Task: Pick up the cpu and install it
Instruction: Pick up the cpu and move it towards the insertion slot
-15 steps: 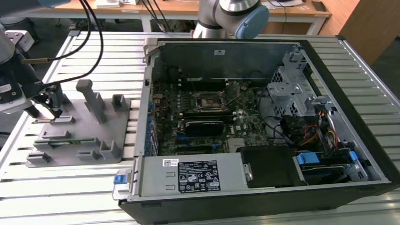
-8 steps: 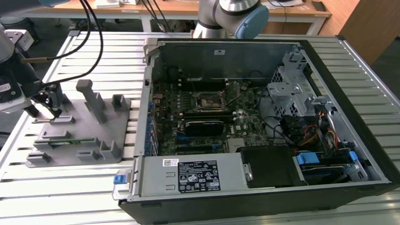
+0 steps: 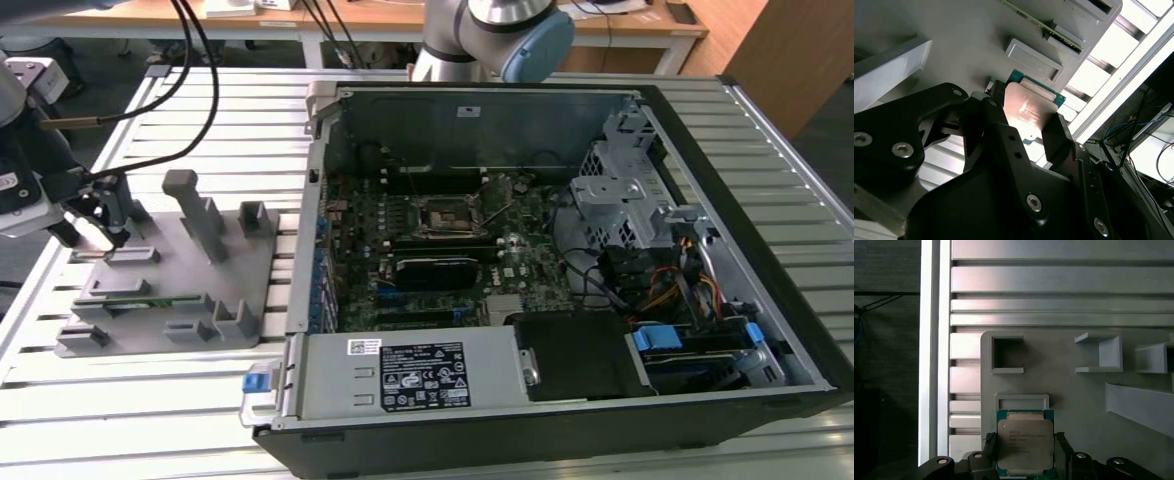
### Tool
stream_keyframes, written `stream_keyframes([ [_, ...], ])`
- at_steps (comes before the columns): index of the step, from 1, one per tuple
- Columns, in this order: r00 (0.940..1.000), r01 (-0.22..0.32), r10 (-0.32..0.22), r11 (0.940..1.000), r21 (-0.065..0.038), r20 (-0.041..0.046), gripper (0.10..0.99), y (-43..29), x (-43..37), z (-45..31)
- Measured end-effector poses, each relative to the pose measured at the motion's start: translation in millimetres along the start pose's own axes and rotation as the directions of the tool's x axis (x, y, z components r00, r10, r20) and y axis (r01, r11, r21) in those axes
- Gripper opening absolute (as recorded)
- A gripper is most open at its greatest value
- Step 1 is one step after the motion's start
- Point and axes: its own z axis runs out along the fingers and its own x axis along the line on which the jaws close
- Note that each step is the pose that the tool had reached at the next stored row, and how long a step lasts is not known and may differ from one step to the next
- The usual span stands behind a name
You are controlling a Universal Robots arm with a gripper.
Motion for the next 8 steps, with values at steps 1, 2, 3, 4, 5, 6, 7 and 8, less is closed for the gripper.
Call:
stream_keyframes([
  [1,1.0,0.0,0.0,1.0,0.0,0.0,0.541,0.0,0.0,-0.1],
  [2,1.0,0.0,0.0,1.0,0.0,0.0,0.541,0.0,0.0,-0.4],
  [3,1.0,0.0,0.0,1.0,0.0,-0.0001,0.541,0.0,0.0,-0.5],
  [4,1.0,0.0,0.0,1.0,0.0,0.0,0.541,0.1,0.0,-1.6],
  [5,1.0,0.0,0.0,1.0,0.0,0.0,0.541,0.1,0.0,-2.5],
  [6,1.0,0.0,0.0,1.0,0.0,0.0,0.541,0.1,0.0,-2.6],
  [7,1.0,0.0,0.0,1.0,0.0,0.0,0.541,0.1,0.0,-2.7],
  [8,1.0,0.0,0.0,1.0,0.0,0.0,0.541,0.1,0.0,-2.9],
])
